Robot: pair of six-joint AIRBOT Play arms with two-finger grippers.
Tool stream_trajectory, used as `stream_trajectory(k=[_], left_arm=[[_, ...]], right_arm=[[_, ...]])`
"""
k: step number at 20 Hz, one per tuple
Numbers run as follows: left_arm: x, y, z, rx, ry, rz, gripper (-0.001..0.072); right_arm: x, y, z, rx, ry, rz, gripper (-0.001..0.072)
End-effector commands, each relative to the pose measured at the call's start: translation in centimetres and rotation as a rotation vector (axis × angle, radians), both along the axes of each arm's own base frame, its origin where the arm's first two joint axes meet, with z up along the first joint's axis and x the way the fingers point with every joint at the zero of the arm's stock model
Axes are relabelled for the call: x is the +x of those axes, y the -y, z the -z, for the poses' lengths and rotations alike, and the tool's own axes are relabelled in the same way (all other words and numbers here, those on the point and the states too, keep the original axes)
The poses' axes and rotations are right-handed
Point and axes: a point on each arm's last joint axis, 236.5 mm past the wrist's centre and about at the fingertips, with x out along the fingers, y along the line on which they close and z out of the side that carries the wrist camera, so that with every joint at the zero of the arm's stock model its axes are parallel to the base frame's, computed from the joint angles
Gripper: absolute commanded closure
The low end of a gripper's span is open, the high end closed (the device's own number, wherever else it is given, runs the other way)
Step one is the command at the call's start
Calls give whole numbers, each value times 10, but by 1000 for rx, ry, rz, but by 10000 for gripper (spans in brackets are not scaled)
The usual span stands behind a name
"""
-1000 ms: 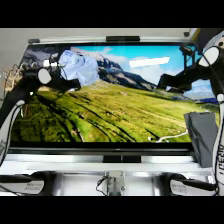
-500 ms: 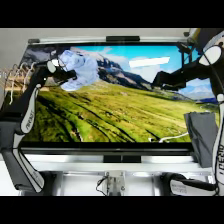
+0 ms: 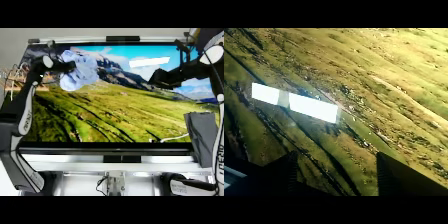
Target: Fold the shirts.
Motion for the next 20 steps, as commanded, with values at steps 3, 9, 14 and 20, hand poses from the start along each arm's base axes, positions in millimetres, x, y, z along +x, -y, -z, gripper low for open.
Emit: stream_trajectory(k=[3, 9, 14, 20], left_arm=[[-94, 49, -286, 63, 524, 195, 668], [-267, 111, -378, 8, 592, 431, 668], [-303, 198, -209, 26, 164, 648, 668], [-332, 290, -28, 12, -140, 680, 607]], right_arm=[[-15, -26, -43, 107, 97, -95, 411], [-71, 14, -104, -67, 227, -48, 35], [-135, 50, -110, -244, 156, -25, 35], [-136, 49, -116, -216, 162, 29, 36]])
